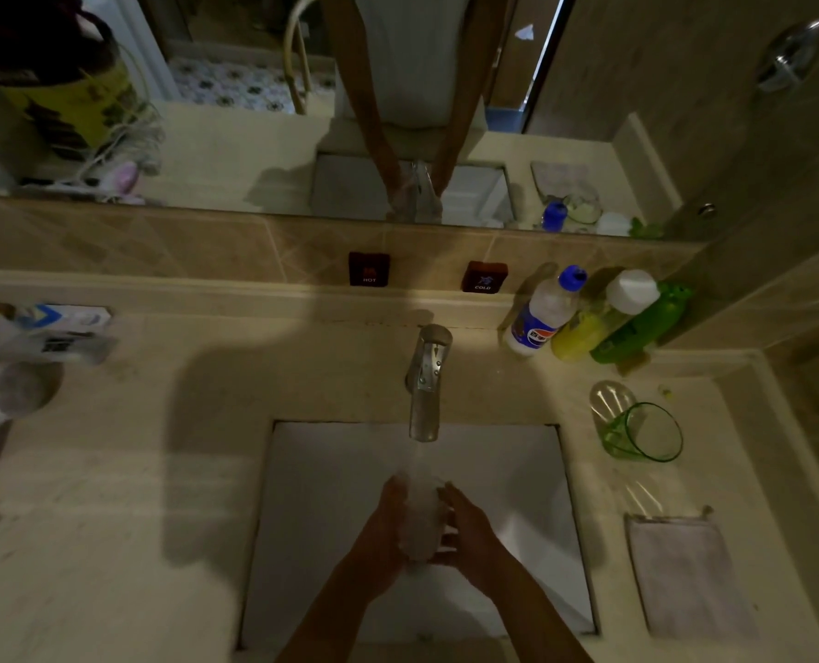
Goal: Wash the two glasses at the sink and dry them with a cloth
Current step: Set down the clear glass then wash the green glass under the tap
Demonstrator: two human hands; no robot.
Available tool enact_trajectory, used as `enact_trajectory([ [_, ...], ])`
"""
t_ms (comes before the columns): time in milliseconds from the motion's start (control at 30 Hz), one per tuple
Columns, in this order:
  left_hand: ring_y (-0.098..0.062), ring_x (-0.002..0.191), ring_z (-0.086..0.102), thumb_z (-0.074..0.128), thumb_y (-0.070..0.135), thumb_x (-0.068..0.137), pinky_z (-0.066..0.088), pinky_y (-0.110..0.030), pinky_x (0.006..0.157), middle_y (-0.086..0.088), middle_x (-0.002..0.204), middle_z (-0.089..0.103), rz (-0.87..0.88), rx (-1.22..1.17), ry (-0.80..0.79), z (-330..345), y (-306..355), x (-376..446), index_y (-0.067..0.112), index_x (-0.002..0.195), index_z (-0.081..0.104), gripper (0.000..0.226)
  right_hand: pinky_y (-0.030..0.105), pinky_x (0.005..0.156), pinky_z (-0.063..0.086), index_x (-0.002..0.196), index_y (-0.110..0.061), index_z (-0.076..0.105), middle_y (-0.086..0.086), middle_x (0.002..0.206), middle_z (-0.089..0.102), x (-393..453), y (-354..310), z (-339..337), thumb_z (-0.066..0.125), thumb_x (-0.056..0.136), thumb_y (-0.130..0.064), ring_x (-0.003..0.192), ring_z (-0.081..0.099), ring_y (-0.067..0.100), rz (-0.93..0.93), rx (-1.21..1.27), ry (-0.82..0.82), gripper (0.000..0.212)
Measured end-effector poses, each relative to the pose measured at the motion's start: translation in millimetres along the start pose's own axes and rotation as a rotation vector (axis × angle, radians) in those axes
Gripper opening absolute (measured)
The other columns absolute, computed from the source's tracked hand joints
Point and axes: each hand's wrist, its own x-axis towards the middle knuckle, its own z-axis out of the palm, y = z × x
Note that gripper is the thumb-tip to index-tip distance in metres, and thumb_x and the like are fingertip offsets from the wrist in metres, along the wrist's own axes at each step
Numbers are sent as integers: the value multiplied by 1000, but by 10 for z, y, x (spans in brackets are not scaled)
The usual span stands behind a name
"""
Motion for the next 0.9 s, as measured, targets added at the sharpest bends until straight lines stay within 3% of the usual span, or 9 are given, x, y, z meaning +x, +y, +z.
enact_trajectory([
  [167,-42,91,71,73,47,81,60,-54,77,-27,107,71,93,-71,76,0,-2,-22,-3,123,68,66,50,99,51,128,-8,59,18,126,62,-49,18,-13,49,101,-29,113,62,36,-149,-14,45,35],
  [300,-35,104,63,46,22,103,52,-42,82,-20,128,62,114,-44,144,-7,-25,-64,8,139,56,40,46,103,45,124,-13,61,10,125,65,-218,-213,-32,41,104,-27,115,60,25,-306,-297,122,31],
  [400,-39,118,59,38,14,106,51,-40,86,-20,134,61,137,2,157,-3,-33,-99,9,137,55,36,44,97,50,109,-15,65,9,112,69,-361,-556,-41,50,101,-14,108,64,27,-618,-506,242,18],
  [500,-41,121,58,37,3,102,50,-43,93,-24,136,59,182,57,157,-36,-59,-80,4,140,52,41,34,94,54,119,-19,63,-4,115,65,-527,-879,22,52,98,-7,105,62,10,-933,-660,307,27],
  [567,-43,124,55,39,3,101,46,-50,102,-26,141,54,216,85,168,-69,-71,-47,3,144,48,43,27,98,50,130,-22,55,-6,128,57,-631,-1073,111,53,95,-4,115,56,8,-1124,-760,283,39],
  [633,-48,131,49,50,10,99,40,-57,109,-25,145,49,221,89,187,-62,-39,-29,6,144,48,46,15,111,34,141,-24,44,-8,145,42,-695,-1218,227,51,94,0,135,38,4,-1258,-916,228,54],
  [767,-38,132,51,49,12,100,43,-52,109,-12,145,53,216,84,173,-62,36,36,15,138,57,39,21,119,16,151,-13,32,-1,162,18,-664,-1279,407,47,96,-6,147,13,8,-1238,-1355,175,57],
  [833,-37,133,52,54,17,99,44,-48,109,-12,145,56,220,103,140,-68,46,60,15,141,56,42,20,119,9,152,-11,29,-3,164,11,-604,-1237,410,50,95,-8,148,1,6,-1227,-1439,177,60],
  [900,-38,131,53,62,20,87,43,-48,111,-16,144,57,219,109,133,-78,58,66,12,140,55,54,25,118,12,152,-10,27,-4,162,8,-580,-1203,370,56,92,-6,147,4,9,-1258,-1450,193,67],
])
